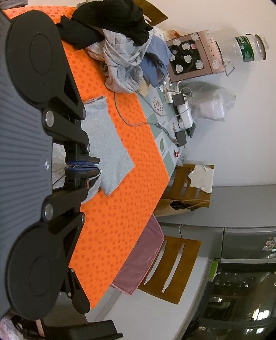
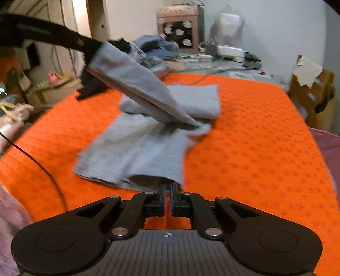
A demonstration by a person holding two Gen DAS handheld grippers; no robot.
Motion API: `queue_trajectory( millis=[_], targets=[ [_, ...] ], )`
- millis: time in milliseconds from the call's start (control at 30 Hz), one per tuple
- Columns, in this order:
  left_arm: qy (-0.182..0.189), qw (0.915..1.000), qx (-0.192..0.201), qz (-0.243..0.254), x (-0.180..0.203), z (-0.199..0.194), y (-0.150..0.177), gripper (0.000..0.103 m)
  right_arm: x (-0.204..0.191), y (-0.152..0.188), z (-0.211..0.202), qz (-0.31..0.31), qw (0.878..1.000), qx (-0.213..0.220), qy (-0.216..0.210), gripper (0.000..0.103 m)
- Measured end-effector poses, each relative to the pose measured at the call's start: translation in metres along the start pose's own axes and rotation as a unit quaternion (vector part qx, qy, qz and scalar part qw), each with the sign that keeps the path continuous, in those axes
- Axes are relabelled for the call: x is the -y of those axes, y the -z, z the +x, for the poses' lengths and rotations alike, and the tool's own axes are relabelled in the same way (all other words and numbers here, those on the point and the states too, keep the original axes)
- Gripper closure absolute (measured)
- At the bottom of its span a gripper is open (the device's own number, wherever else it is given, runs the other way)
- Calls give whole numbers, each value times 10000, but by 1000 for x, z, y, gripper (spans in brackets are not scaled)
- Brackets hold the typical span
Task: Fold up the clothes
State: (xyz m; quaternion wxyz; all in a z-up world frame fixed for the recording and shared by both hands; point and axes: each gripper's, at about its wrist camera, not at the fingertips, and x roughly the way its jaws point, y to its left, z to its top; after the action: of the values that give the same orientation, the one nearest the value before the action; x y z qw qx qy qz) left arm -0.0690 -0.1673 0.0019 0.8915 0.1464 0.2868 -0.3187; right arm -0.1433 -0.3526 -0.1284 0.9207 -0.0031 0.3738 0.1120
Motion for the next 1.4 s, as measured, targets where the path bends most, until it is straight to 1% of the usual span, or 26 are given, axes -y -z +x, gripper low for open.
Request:
queue_trajectory(
  millis=[33, 100, 200, 233, 267, 333, 533, 667, 800, 900, 967, 1000, 1033, 1067, 1133, 1200, 1333, 1400],
  targets=[
    [-8, 10000, 3, 3, 0, 0, 0, 100, 3, 2, 3, -28, 10000, -25, 86, 87],
    [-19, 10000, 0, 15, 0, 0, -1, 100, 5, 5, 10, -82, 9998, -50, 190, 86],
    [-31, 10000, -6, 34, 0, -1, -1, 100, 7, 6, 19, -88, 9998, -35, 166, 86],
    [-32, 10000, -8, 34, 0, -1, -1, 100, 8, 4, 21, -46, 9999, -20, 151, 84],
    [-30, 10000, -12, 29, 0, -2, 0, 100, 9, 3, 22, -4, 9999, -5, 135, 85],
    [-19, 10000, -5, 40, 1, -2, 0, 100, 12, 1, 22, 94, 9999, 24, 65, 101],
    [19, 9998, 77, 199, 7, -5, 0, 100, 4, -6, -12, 377, 9991, 98, 166, 101],
    [68, 9996, 48, 266, 13, -5, 6, 100, -7, -2, -17, 368, 9987, -133, 327, 101],
    [132, 9992, -116, 353, 21, -3, 19, 100, -6, 4, -1, 254, 9969, -648, 352, 100],
    [150, 9988, -249, 392, 25, -4, 35, 99, -3, 2, -13, 202, 9971, -584, 447, 99],
    [118, 9986, -345, 384, 25, -5, 46, 99, -3, -2, -23, 188, 9978, -476, 422, 98],
    [103, 9985, -393, 380, 25, -5, 52, 99, -3, -4, -28, 152, 9984, -416, 364, 95],
    [90, 9984, -446, 342, 23, -6, 58, 99, -4, -7, -32, 117, 9989, -352, 281, 87],
    [81, 9983, -504, 278, 21, -6, 64, 98, -6, -9, -34, 96, 9994, -293, 164, 83],
    [48, 9980, -613, 135, 15, -6, 75, 95, -12, -11, -34, 83, 9995, -231, -183, 70],
    [-33, 9974, -713, 17, 11, -7, 83, 93, -22, -11, -27, 63, 9984, -307, -481, 68],
    [-225, 9962, -837, -86, 3, -12, 96, 83, -39, -5, -9, 47, 9957, -446, -807, 67],
    [-284, 9956, -889, -116, 1, -14, 101, 82, -47, -3, 2, -19, 9952, -521, -832, 67]
  ],
)
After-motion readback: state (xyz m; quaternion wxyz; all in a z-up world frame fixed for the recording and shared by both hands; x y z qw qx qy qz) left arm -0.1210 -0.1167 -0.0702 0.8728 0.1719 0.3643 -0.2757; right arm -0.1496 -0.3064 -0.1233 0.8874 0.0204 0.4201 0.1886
